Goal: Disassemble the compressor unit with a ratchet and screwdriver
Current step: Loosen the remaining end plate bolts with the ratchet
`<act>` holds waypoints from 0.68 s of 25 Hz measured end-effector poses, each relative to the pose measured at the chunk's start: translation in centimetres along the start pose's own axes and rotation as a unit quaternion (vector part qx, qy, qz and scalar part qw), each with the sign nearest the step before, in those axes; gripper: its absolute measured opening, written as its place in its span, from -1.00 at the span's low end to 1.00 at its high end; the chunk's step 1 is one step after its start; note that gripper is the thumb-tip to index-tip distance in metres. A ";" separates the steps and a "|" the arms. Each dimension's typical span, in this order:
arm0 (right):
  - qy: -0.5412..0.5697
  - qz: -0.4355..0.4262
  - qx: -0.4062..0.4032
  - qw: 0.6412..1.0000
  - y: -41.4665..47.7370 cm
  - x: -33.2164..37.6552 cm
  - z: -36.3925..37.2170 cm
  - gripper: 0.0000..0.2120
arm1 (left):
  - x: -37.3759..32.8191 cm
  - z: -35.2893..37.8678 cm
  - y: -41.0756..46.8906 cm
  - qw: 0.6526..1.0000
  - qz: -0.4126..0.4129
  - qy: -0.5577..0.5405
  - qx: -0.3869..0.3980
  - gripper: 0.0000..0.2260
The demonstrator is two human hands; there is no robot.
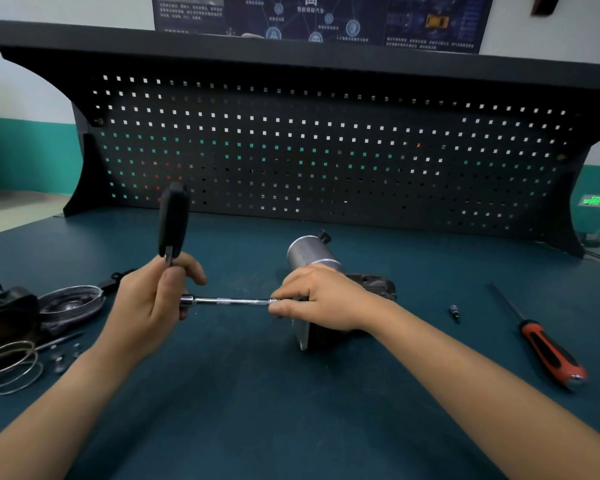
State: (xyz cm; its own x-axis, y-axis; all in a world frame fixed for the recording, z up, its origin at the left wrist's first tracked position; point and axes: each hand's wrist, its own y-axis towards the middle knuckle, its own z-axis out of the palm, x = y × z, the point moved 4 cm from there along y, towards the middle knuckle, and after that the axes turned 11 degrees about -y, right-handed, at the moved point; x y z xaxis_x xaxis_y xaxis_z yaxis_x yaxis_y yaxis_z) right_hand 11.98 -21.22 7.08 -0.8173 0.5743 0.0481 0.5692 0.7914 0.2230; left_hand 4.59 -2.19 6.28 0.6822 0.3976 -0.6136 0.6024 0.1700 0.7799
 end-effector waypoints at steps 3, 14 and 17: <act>-0.008 0.014 0.015 1.000 0.2 -0.3 0.2 -0.73 | 0.3 0.0 0.1 0.999 -0.015 0.036 -0.017 -0.67; 0.062 0.010 -0.007 0.998 0.1 -0.3 0.0 -0.79 | 2.2 0.5 -0.1 0.978 -0.185 0.043 -0.090 -0.60; 0.083 0.019 0.012 0.996 -0.1 -0.5 0.0 -0.76 | 0.0 0.3 -0.5 0.991 0.081 0.084 -0.061 -0.69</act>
State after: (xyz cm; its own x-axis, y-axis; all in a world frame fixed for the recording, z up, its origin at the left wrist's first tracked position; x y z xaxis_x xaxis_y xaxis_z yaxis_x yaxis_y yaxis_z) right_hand 12.36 -21.58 6.99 -0.7978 0.5626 0.2169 0.6001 0.7757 0.1954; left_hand 4.39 -2.53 5.81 0.6819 0.5706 -0.4576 0.4287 0.1952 0.8821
